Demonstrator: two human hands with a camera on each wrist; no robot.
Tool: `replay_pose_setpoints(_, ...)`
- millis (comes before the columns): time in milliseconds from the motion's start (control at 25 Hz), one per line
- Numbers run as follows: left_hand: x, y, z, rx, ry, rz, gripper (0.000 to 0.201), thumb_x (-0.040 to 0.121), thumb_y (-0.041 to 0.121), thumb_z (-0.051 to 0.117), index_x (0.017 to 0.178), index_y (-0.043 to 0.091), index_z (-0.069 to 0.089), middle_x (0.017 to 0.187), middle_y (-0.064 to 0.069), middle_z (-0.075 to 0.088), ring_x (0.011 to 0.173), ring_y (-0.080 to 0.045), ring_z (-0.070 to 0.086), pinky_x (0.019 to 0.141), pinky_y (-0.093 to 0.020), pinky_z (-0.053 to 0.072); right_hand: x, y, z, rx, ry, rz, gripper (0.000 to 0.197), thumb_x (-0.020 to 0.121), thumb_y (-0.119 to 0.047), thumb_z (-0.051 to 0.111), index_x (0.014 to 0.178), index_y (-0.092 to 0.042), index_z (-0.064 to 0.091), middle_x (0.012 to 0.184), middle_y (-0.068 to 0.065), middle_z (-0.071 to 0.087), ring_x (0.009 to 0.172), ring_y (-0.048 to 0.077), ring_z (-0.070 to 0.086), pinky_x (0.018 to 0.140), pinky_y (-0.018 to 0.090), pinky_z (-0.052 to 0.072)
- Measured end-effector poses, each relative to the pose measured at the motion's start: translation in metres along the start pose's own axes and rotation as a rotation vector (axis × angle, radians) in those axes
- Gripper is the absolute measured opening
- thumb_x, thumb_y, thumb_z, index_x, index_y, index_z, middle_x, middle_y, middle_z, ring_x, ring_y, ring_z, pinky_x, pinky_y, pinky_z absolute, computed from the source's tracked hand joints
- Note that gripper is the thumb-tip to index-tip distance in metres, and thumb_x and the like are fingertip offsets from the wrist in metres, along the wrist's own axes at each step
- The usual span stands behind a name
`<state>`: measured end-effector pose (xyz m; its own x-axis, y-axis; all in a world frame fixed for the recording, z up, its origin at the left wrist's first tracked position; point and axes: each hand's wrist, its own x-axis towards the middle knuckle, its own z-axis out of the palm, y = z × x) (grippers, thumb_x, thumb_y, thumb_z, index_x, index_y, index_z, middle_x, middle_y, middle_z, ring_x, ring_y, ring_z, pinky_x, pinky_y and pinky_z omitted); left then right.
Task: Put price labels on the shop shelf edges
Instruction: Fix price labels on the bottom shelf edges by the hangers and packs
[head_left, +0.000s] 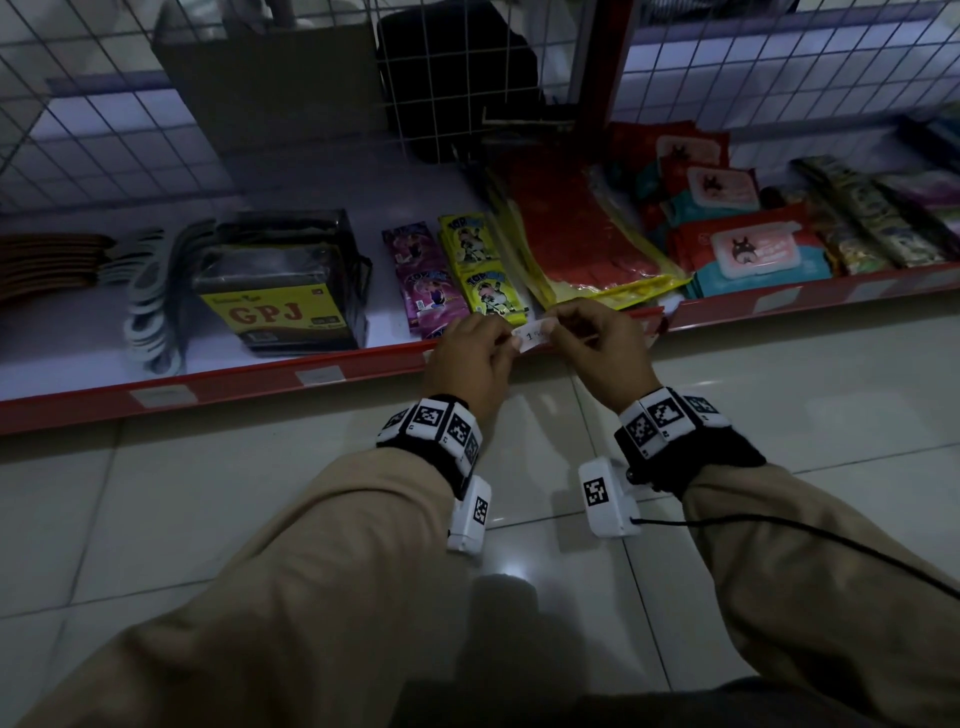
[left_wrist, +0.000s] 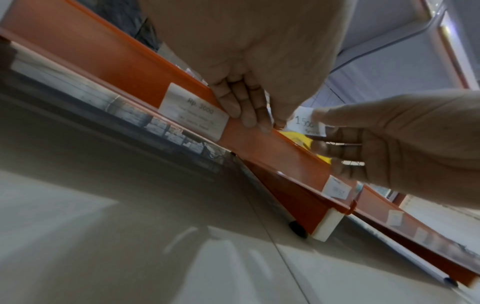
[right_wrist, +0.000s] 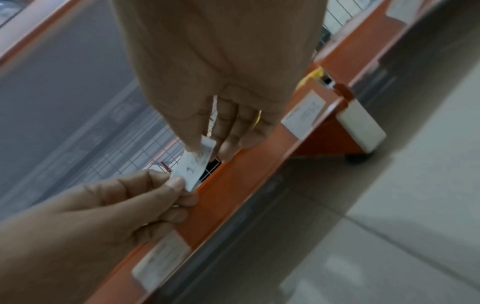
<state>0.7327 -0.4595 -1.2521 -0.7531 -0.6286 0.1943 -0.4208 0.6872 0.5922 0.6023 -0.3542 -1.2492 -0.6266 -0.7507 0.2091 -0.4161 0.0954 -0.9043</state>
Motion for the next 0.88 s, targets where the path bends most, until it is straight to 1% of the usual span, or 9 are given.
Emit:
replay_pose_setpoints(40,0.0,0.0,-0.001,0.009,0.003,0.006,0.018,0.094,0.025,0.052,0.097,0.011,0.061,0.098,-0.007,0.058,0.096,-0.024,0.047,0.079,-0.036,0.041,0.002,0.0,-0.004,-0.047,-0.007,-0.02,0.004,0.087,-0.015,0.067,0.09,-0.015,0.069,0.081,-0.005,0.068,0.072,-0.006,0.06,0.066,0.008,0.045)
replay_pose_setpoints(120,-0.001,0.001,-0.002,0.032,-0.007,0.018,0.017,0.095,0.025,0.052,0.098,0.011,0.061,0.1,-0.006,0.058,0.098,-0.023,0.046,0.08,-0.035,0.041,0.004,0.002,-0.01,-0.159,-0.031,-0.046,0.007,0.085,-0.014,0.068,0.088,-0.02,0.069,0.078,-0.011,0.066,0.07,-0.008,0.059,0.064,0.004,0.042)
replay_pose_setpoints(200,-0.002,0.003,-0.004,0.064,-0.028,0.029,0.017,0.094,0.024,0.051,0.099,0.011,0.061,0.103,-0.006,0.057,0.1,-0.023,0.046,0.081,-0.036,0.042,0.005,0.003,-0.013,-0.265,-0.039,-0.069,0.009,0.084,-0.012,0.068,0.089,-0.019,0.07,0.078,-0.01,0.066,0.069,-0.004,0.059,0.064,0.004,0.042)
replay_pose_setpoints(320,-0.004,0.003,-0.01,0.156,-0.053,0.049,0.015,0.093,0.022,0.051,0.102,0.013,0.059,0.105,-0.004,0.057,0.101,-0.022,0.047,0.079,-0.035,0.043,0.005,0.001,-0.013,-0.288,0.022,-0.077,0.008,0.084,-0.01,0.066,0.088,-0.016,0.07,0.077,-0.009,0.064,0.072,0.004,0.059,0.064,0.002,0.039)
replay_pose_setpoints(400,-0.006,0.0,-0.015,0.179,-0.05,0.034,0.016,0.091,0.018,0.051,0.104,0.013,0.058,0.106,-0.005,0.057,0.103,-0.023,0.047,0.081,-0.034,0.041,0.007,-0.002,-0.01,-0.288,0.024,-0.097,0.008,0.085,-0.009,0.064,0.087,-0.015,0.069,0.079,-0.008,0.064,0.076,0.007,0.06,0.066,0.007,0.04)
replay_pose_setpoints(600,-0.008,-0.002,-0.018,0.162,-0.038,0.004,0.027,0.089,0.016,0.052,0.116,0.013,0.055,0.111,-0.006,0.057,0.108,-0.024,0.046,0.085,-0.033,0.038,0.009,-0.002,0.0,-0.44,-0.025,-0.198,0.01,0.086,-0.007,0.063,0.093,-0.009,0.069,0.089,0.01,0.067,0.089,0.027,0.058,0.076,0.035,0.046)
replay_pose_setpoints(680,-0.009,-0.001,-0.016,0.213,-0.055,0.013,0.032,0.091,0.021,0.051,0.122,0.015,0.054,0.116,-0.008,0.054,0.111,-0.026,0.043,0.09,-0.035,0.038,0.007,0.0,0.004,-0.497,-0.025,-0.228,0.011,0.086,-0.009,0.063,0.095,-0.008,0.069,0.09,0.012,0.065,0.09,0.03,0.056,0.075,0.038,0.046)
replay_pose_setpoints(760,-0.01,-0.003,-0.013,0.259,-0.075,0.013,0.035,0.093,0.025,0.05,0.126,0.017,0.052,0.119,-0.008,0.051,0.114,-0.028,0.041,0.092,-0.037,0.038,0.004,0.001,0.007,-0.52,0.004,-0.275,0.013,0.086,-0.008,0.062,0.097,-0.007,0.069,0.091,0.013,0.064,0.091,0.031,0.056,0.074,0.038,0.046)
replay_pose_setpoints(880,-0.009,-0.004,-0.012,0.261,-0.065,0.001,0.035,0.094,0.027,0.049,0.126,0.017,0.052,0.118,-0.008,0.051,0.114,-0.027,0.04,0.092,-0.036,0.036,0.004,0.002,0.008,-0.52,0.022,-0.306,0.013,0.086,-0.007,0.062,0.097,-0.008,0.069,0.092,0.011,0.066,0.09,0.031,0.057,0.074,0.038,0.047)
